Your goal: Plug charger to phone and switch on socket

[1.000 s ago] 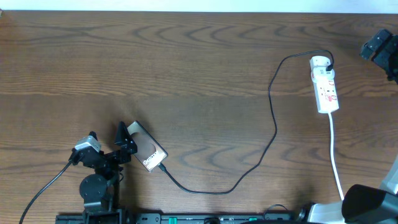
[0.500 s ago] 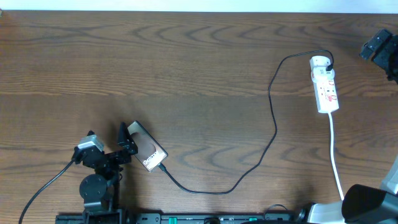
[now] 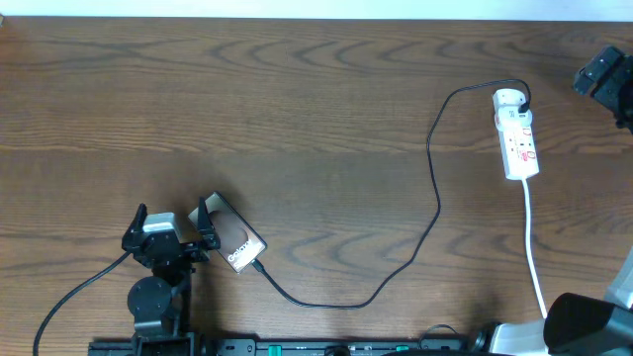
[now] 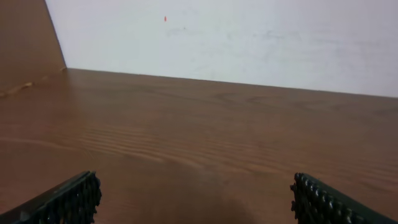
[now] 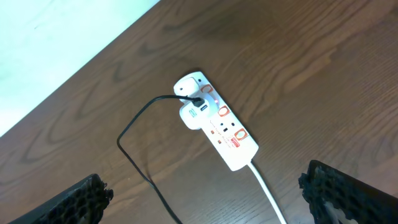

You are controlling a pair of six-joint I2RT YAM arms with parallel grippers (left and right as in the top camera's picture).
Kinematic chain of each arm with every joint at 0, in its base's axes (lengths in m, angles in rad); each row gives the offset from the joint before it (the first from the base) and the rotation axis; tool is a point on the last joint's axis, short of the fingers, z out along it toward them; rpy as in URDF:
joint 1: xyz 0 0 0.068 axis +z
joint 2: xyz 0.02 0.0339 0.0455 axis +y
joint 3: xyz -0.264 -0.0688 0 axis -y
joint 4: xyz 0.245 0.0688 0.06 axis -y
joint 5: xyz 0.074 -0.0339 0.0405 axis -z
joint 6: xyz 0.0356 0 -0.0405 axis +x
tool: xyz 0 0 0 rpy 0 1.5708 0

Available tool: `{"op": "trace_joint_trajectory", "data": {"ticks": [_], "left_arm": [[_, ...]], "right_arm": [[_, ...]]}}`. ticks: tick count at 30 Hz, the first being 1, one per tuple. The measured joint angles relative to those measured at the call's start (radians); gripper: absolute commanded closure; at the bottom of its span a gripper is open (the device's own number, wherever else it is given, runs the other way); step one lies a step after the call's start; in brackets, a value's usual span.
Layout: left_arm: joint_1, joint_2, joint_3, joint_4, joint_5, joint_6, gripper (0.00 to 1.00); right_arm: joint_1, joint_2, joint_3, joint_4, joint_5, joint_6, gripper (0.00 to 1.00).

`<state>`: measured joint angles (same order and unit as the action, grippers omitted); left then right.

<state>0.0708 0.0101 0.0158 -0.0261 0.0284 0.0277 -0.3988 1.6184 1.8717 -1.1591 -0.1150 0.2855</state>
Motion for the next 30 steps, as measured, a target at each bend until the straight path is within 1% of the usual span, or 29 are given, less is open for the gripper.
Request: {"op": "trace_joint_trajectory", "data": {"ticks": [7,16,23,30], "left_arm": [[0.000,0.000,0.002,0.000,0.045,-0.001,0.03],[-0.001,0.000,0.002,0.000,0.051,0.025,0.03],[-0.001,0.000,0.002,0.001,0.052,-0.008,0.03],[-0.001,0.000,0.002,0.001,0.052,-0.010,0.03]], "right_arm": [[0.000,0.000,0.000,0.000,0.000,0.000,0.01],[0.000,0.000,0.000,0.000,0.000,0.000,0.01],[0.000,0.000,0.000,0.000,0.000,0.000,0.01],[0.000,0.000,0.000,0.000,0.000,0.000,0.01]]}}
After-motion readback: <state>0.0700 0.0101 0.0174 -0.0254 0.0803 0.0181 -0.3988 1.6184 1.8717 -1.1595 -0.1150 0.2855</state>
